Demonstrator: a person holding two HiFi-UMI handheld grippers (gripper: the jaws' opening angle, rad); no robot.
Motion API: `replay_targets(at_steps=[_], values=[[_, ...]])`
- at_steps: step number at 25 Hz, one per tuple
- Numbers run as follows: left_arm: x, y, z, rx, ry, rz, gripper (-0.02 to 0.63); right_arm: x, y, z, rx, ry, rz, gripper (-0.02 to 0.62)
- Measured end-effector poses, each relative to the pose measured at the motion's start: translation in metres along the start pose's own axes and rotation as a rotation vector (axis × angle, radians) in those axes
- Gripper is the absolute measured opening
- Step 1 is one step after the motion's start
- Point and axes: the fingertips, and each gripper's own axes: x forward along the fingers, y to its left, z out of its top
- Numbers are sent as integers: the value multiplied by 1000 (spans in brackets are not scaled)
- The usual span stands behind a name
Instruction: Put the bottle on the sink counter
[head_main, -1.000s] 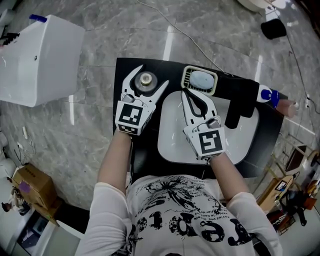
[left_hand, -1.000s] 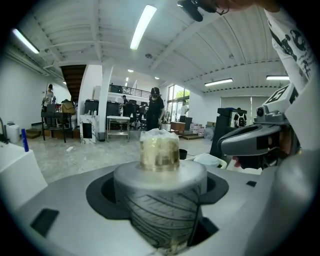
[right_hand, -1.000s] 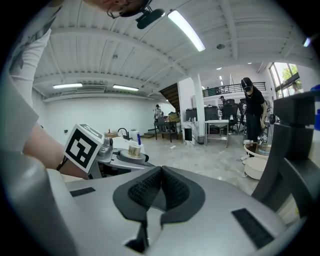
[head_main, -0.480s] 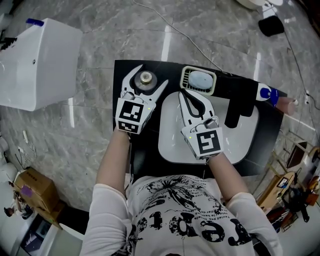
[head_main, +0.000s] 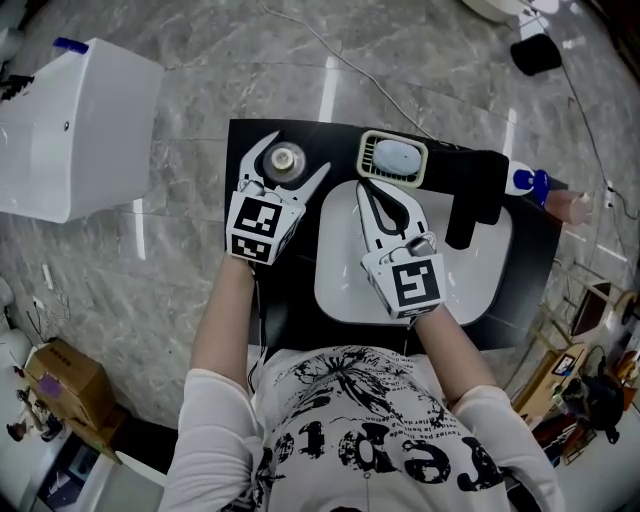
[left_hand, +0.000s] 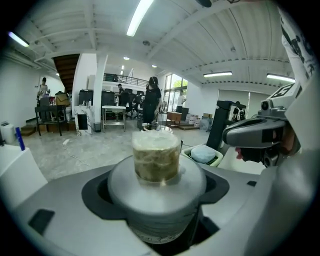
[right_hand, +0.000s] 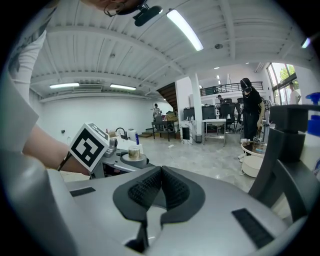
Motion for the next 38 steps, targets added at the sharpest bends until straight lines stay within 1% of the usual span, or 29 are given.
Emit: replay_targets(at_steps=[3,6,8,11,13,16,19,20,22,24,27,31,34,38], values=[[-5,-6,-7,-1,21,-18,367,-4,6,1,-6,6,-5,15],[-11,-9,-7,-14,4,-28,374,-10,12,9,-22,-18,-22,15],[-18,-8,3,-22,-28,-29,374,-18,15,13,-22,-9,-40,15],[-34,-11,23,11,-79,-27,374,-33,14,19,-12,-15,-86,15],[-49,-14,37,26,-114,-18,374,-42,19,24,-7,-23,-109,15],[-83,-19,56,36,-157,1,373,-60,30,36,-36,-35,-123,15],[-121,-37,71,25,-190,-40,370,-81,40,55,-54,-55,-132,15],[-134,-44,75,26,-197,-56,353,-88,44,61,-56,-65,-135,15],[-160,-55,82,40,-209,-77,244,-101,56,72,-61,-87,-136,15],[-185,-64,90,59,-223,-92,221,-112,68,81,-69,-106,-129,15],[-220,-74,104,83,-254,-99,144,-127,84,95,-69,-133,-129,15],[-264,-78,120,118,-303,-97,78,-143,109,119,-94,-188,-129,15],[-295,-81,131,145,-344,-78,26,-156,126,135,-120,-216,-123,15],[-331,-90,135,159,-377,-74,15,-175,145,143,-110,-227,-119,15]])
